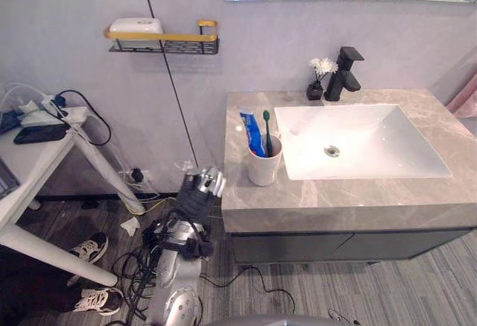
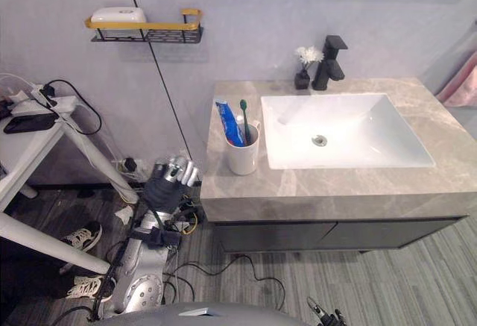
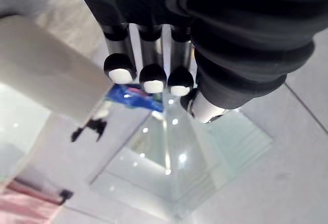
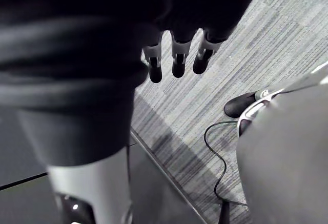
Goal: Organize washtable
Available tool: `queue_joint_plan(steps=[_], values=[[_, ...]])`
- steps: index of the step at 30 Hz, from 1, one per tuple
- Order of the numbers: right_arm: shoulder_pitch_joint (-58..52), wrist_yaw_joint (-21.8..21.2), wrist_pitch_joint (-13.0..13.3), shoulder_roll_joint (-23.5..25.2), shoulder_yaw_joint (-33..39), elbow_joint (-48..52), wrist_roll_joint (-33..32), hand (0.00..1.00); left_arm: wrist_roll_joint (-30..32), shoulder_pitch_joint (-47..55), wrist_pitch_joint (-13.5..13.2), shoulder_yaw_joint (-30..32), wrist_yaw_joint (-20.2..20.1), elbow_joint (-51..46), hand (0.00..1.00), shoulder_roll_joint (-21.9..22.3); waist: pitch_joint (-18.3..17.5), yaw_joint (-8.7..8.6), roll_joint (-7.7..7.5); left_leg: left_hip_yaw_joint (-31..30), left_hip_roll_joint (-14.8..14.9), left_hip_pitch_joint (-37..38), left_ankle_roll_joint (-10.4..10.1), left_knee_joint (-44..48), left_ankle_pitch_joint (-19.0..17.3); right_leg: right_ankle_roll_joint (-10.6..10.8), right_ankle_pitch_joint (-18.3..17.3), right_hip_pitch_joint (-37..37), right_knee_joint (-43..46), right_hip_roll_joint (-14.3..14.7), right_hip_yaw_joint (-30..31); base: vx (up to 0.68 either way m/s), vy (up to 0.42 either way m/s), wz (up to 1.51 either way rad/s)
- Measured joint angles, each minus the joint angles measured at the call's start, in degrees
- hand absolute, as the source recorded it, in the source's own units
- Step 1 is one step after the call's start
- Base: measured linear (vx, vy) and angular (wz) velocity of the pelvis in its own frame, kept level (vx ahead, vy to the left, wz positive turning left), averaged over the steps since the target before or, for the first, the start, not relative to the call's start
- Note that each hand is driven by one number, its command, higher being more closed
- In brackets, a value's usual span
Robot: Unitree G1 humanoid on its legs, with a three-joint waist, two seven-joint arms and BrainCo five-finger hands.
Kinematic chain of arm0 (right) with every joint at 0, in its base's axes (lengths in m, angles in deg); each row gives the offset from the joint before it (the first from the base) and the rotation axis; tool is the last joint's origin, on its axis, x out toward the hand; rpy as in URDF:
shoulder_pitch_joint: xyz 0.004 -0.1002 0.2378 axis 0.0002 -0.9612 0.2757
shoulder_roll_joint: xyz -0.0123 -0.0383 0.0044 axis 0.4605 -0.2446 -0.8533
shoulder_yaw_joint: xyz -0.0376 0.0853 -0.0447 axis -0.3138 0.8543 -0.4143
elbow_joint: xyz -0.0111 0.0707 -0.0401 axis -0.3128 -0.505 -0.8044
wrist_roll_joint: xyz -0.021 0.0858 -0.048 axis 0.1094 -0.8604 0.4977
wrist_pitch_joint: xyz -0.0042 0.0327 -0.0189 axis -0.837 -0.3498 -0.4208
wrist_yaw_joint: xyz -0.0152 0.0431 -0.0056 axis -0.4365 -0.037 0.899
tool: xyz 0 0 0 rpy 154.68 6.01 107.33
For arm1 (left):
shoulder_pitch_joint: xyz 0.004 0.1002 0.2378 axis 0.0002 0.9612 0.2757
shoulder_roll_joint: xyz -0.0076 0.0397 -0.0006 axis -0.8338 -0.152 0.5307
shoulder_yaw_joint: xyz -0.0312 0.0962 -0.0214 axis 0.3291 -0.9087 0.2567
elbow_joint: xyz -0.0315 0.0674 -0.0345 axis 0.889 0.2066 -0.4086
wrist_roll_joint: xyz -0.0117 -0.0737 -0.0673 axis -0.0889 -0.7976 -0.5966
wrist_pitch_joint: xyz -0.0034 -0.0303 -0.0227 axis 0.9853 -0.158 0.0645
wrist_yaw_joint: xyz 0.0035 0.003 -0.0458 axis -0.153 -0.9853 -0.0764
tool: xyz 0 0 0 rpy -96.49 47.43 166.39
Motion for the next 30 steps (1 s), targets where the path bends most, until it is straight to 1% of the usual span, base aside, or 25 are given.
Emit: queue_joint_plan(steps=[5, 8, 12, 17, 19, 26, 30], values=[[0.3, 0.1, 0.0, -0.2, -0.7, -0.1, 0.0, 0.00, 0.0, -0.2, 0.8, -3.3, -0.7, 1.9, 1.00, -1.5, 0.1, -0.67, -0.08, -0.3, 0.0, 0.0, 0.0, 0.0, 0.0, 0.0, 0.0, 0.3, -0.3, 0.1, -0.2, 0.01, -0.003, 0.03], [0.8, 0.2, 0.0, -0.4, -0.7, -0.5, 0.0, 0.00, 0.0, -0.6, 1.7, -5.6, -1.2, 3.3, 1.00, -2.6, 0.2, -1.37, -0.20, -0.4, 0.0, 0.0, 0.0, 0.0, 0.0, 0.0, 0.0, 0.3, -0.4, 0.1, -0.2, 0.00, 0.000, 0.00], [1.2, 0.5, 0.0, -0.5, -1.7, -0.5, -0.1, 0.00, 0.0, -2.6, 2.3, -9.3, -1.3, 4.3, 1.00, -2.8, 1.5, -1.46, -0.50, -0.4, 0.0, 0.0, 0.0, 0.3, 0.0, 0.0, 0.0, 0.2, -0.4, 0.1, -0.2, 0.00, 0.000, 0.00], [1.6, 1.2, 0.0, -0.8, -2.9, -0.5, -0.1, 0.00, 0.1, -5.6, 2.7, -10.7, -0.9, 7.8, 1.00, -2.7, 1.6, -2.09, -0.35, -0.4, 0.0, -0.5, 0.0, 0.4, 0.0, 0.0, 0.0, -0.2, -0.4, 0.2, -0.2, 0.00, 0.000, 0.00], [1.8, 1.4, 0.0, -0.7, -2.9, -0.5, -0.1, 0.00, 0.1, -6.1, 2.7, -11.1, -0.5, 7.9, 1.00, -2.8, 1.6, -2.91, -0.31, -0.3, 0.0, -0.6, 0.0, 0.4, 0.0, -0.1, 0.0, -0.4, -0.4, 0.1, 0.0, 0.01, -0.001, -0.02], [1.8, 2.0, 0.0, -0.7, -2.9, -0.5, -0.1, 0.00, 1.4, -10.2, 2.7, -11.3, 1.8, 10.0, 1.00, -2.7, 1.6, -3.14, -0.27, 0.6, 0.1, -0.6, 0.0, 0.8, -0.3, -0.2, 0.2, -0.3, -0.4, 0.1, 0.4, 0.00, 0.002, -0.02], [1.8, 2.1, 0.0, -0.7, -2.9, -0.4, -0.1, 0.00, 3.3, -11.6, 2.7, -11.1, 3.6, 11.0, 1.00, -2.6, 1.7, -3.18, -0.17, 1.2, 0.1, -0.6, 0.1, 1.5, -0.7, -0.3, 0.4, -0.5, -0.4, 0.1, 1.0, -0.01, 0.006, -0.10]])
